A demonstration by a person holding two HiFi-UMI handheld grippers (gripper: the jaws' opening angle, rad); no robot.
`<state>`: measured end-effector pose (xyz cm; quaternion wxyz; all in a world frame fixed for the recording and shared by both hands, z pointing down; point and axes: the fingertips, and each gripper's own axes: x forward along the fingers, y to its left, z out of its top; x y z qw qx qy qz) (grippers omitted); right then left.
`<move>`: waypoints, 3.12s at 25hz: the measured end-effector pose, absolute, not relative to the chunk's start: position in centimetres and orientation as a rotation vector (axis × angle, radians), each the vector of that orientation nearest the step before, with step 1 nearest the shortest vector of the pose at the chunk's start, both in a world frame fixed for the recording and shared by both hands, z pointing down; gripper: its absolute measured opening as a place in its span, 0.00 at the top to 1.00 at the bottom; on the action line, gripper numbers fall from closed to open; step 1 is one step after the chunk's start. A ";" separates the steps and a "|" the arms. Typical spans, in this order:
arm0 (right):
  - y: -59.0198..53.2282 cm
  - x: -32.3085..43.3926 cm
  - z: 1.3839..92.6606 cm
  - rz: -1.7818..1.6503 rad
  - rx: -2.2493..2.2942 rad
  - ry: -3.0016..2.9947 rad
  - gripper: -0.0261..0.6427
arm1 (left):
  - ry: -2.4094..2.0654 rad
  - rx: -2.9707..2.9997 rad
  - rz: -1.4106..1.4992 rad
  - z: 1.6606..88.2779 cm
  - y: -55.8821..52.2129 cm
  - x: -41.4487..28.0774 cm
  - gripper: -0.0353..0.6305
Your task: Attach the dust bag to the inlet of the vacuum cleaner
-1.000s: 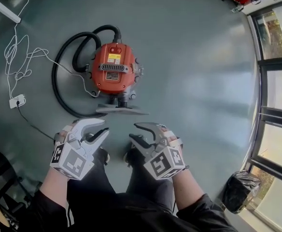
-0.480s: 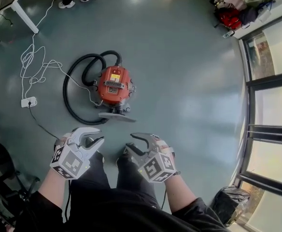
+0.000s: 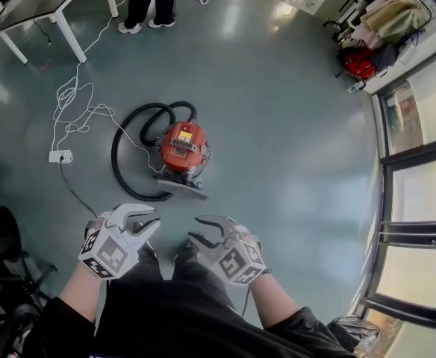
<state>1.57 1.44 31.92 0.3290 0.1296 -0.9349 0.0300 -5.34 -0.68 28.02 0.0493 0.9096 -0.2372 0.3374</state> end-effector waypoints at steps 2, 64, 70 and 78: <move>1.9 1.3 31.1 0.062 0.347 -2.451 0.74 | -0.729 2.782 1.039 27.0 0.2 -5.9 0.80; 26.1 -5.9 15.0 0.223 0.772 -2.874 0.97 | -0.545 3.023 0.426 14.4 26.5 -5.3 0.92; 26.2 -6.1 15.1 0.240 0.777 -2.870 0.97 | -0.533 3.024 0.439 14.5 26.8 -5.4 0.92; 26.7 -6.2 15.2 0.242 0.776 -2.867 0.97 | -0.527 3.030 0.452 14.5 27.4 -5.6 0.92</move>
